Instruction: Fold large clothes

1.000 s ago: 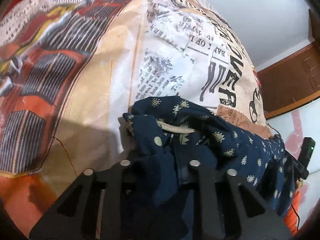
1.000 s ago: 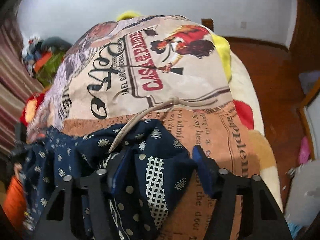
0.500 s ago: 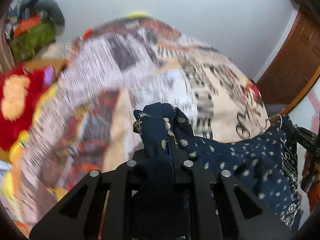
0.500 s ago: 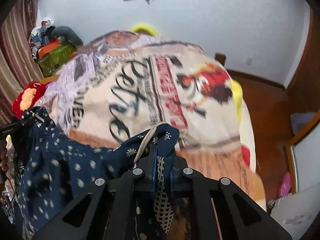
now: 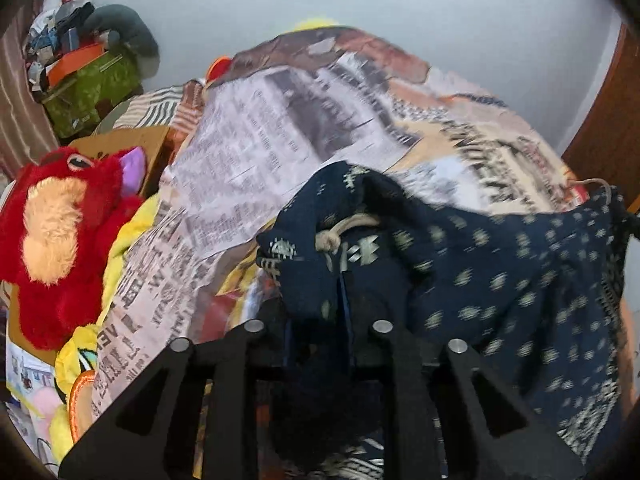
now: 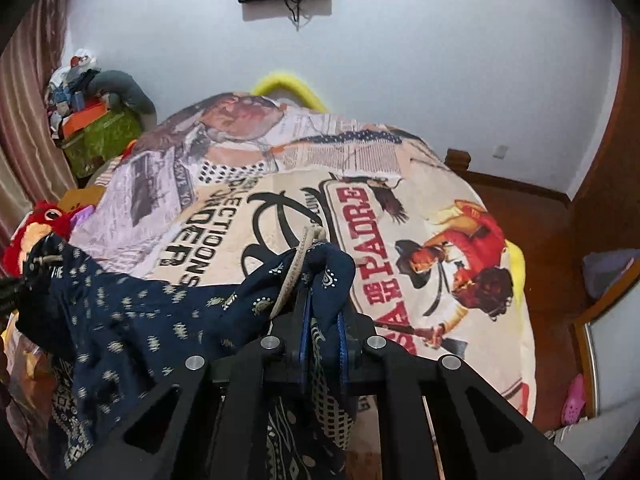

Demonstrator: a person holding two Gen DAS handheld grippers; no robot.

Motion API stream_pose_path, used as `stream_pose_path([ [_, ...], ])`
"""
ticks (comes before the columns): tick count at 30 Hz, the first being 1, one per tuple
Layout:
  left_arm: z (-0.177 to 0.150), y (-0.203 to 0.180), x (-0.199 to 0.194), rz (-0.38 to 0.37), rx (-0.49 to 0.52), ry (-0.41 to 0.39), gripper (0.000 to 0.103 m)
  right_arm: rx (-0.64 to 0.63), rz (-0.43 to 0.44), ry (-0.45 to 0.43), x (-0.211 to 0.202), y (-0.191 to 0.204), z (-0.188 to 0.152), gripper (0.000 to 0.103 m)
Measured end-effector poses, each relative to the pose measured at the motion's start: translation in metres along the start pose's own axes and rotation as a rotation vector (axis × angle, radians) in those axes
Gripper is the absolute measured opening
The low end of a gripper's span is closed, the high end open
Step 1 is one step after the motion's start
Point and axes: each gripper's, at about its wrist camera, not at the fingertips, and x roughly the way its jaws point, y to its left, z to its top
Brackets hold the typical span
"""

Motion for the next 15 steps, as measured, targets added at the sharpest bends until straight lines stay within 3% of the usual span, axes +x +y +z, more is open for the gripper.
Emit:
stream_pose_path([
  [2,-0.006,0.008,0.000,0.013,-0.009,0.002,0.028,0.021,0.016,0.020,0.003,-0.008,-0.003,0.011],
  [3,-0.009,0.011,-0.002,0.017,-0.013,0.002,0.030,0.046,0.024,0.035,0.002,-0.014,-0.005,0.018],
  [5,-0.014,0.017,-0.009,0.034,-0.021,0.010,0.030,0.094,0.053,0.053,-0.006,-0.026,-0.011,0.034],
  [7,-0.022,0.021,-0.022,0.031,-0.027,0.023,0.034,0.115,0.067,0.052,-0.017,-0.035,-0.017,0.061],
  [10,-0.041,0.021,-0.049,0.027,-0.018,0.027,0.047,0.090,0.059,0.031,-0.051,-0.042,-0.032,0.063],
  [15,-0.086,0.002,-0.111,0.029,0.094,-0.006,0.056,-0.012,0.043,0.003,-0.121,-0.035,-0.069,0.072],
])
